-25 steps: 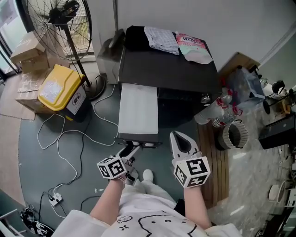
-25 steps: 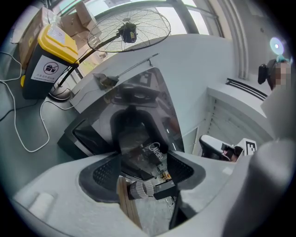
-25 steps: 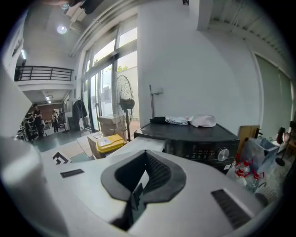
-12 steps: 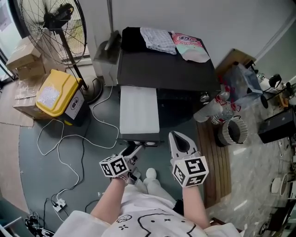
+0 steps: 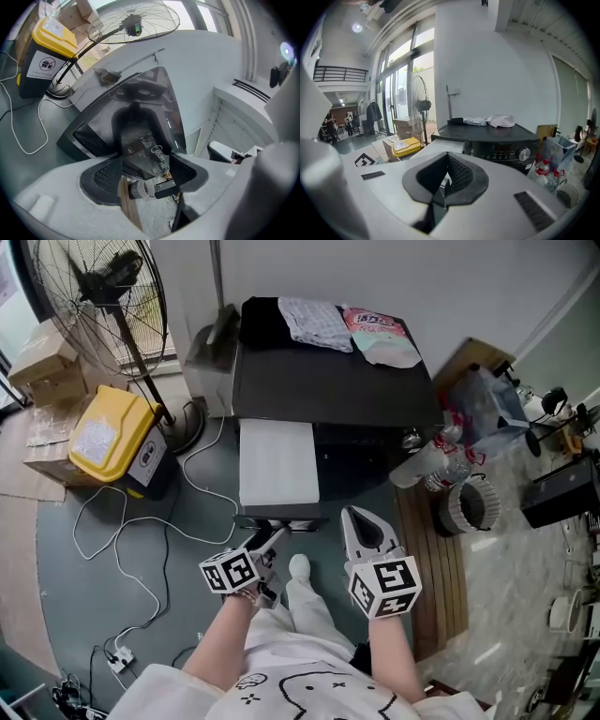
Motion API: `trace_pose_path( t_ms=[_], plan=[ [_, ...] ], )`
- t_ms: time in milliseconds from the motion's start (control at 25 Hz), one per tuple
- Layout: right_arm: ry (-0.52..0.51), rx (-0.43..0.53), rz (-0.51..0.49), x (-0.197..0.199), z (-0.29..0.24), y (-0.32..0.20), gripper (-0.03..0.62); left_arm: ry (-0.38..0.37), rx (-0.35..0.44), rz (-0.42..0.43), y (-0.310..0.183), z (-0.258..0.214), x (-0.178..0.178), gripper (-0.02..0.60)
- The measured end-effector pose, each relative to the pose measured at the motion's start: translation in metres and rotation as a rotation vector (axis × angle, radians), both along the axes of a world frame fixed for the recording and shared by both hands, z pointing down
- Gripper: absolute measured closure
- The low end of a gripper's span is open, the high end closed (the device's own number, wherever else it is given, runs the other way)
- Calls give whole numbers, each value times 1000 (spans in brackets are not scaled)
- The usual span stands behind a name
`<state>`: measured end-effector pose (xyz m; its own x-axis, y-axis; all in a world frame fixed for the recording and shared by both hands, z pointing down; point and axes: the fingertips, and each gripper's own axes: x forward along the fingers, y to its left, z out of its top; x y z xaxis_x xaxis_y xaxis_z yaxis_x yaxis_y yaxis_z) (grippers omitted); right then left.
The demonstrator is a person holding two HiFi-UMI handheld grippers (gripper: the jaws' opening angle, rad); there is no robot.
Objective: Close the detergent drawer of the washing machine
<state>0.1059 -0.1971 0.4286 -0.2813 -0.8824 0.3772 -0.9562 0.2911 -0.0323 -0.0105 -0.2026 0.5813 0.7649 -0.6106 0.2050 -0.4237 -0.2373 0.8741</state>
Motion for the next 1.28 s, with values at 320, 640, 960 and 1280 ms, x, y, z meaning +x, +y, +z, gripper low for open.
trace_pose_path(
  t_ms=[320, 640, 960, 1280],
  plan=[
    [8, 14, -34, 3, -3, -18, 594, -2, 1, -3, -5, 4, 4, 279],
    [15, 10, -81, 3, -3, -36, 594, -4, 1, -2, -7, -1, 3, 280],
    [9, 10, -112, 0, -2, -54, 594, -13, 11, -11, -10, -6, -1, 281],
    [7, -1, -124, 5, 1, -63, 594, -22, 14, -35, -26, -7, 0, 279]
  ],
)
